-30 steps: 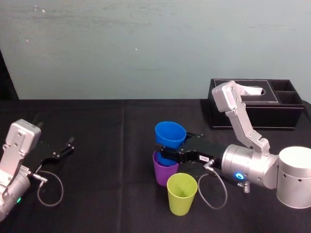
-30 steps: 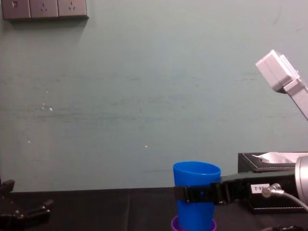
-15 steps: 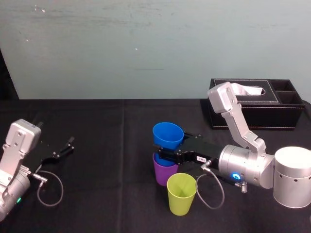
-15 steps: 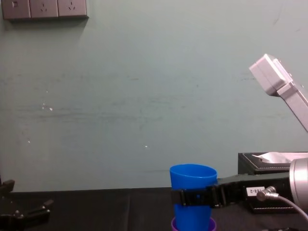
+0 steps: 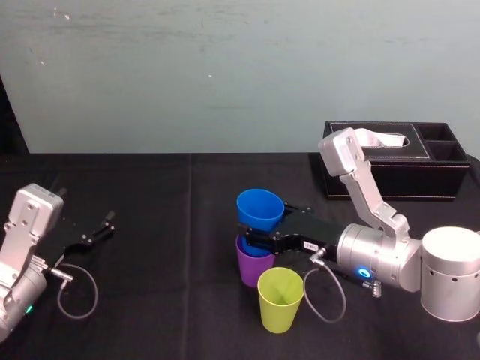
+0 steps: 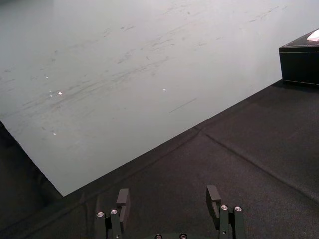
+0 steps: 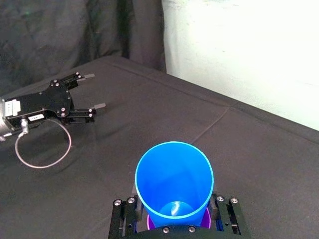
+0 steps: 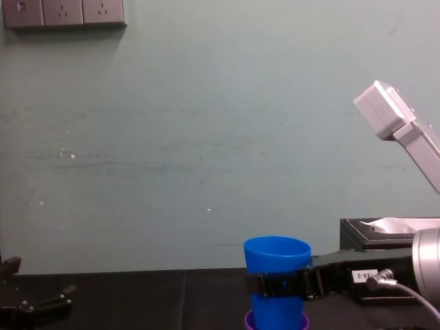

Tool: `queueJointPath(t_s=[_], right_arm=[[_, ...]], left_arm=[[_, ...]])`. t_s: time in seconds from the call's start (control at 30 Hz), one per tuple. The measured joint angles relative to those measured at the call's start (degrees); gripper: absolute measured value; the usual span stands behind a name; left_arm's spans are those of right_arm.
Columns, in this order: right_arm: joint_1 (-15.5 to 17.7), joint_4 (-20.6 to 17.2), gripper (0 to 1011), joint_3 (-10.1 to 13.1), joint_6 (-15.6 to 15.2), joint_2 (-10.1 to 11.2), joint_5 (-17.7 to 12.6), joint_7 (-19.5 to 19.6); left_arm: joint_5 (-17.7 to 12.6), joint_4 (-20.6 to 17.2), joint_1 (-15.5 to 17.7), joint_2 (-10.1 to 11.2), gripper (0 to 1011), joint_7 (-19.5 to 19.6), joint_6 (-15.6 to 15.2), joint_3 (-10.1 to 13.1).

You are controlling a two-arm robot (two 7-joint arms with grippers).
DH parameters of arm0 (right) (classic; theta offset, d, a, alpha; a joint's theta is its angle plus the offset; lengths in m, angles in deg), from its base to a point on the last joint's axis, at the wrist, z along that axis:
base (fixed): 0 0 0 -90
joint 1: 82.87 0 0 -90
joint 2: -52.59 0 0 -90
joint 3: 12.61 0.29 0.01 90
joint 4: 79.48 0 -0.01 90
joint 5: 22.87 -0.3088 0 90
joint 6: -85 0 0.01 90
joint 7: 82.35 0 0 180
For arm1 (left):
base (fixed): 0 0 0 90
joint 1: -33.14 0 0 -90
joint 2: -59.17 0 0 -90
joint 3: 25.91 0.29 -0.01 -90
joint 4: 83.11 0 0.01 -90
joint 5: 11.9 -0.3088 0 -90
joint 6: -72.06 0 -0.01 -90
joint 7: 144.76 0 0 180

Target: Stack the three plastic cups sequentially using one hand.

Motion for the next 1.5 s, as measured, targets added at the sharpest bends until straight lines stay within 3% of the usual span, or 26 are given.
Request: queueJointPath(t_s=[0.7, 0.83, 1.13, 1.4, 1.5], right_arm=[[-0.2, 1.0, 726, -0.4, 0.6, -0.4, 0.9, -0.1], [-0.1, 0.9, 768, -0.4, 0.5, -0.4, 0.9, -0.1], [-0.1, 0.9, 1000, -0.3, 0.5, -0.4, 0.8, -0.2], [-0.1, 0.8, 1004, -0.2, 0.5, -0.4, 0.7, -0.2], [1.0, 0.1, 1004, 1.2, 2.2, -0.3, -0.1, -0.2]], left_arm=[[0.0, 0.0, 0.0, 0.0, 1000, 0.0, 0.0, 0.0], [0.0, 0.0, 0.0, 0.0, 1000, 0.0, 0.0, 0.0], [0.0, 0.0, 0.0, 0.0, 1000, 0.0, 0.0, 0.0], [0.0, 0.0, 0.0, 0.0, 1000, 0.0, 0.0, 0.0], [0.0, 0.0, 0.0, 0.0, 1000, 0.0, 0.0, 0.0]])
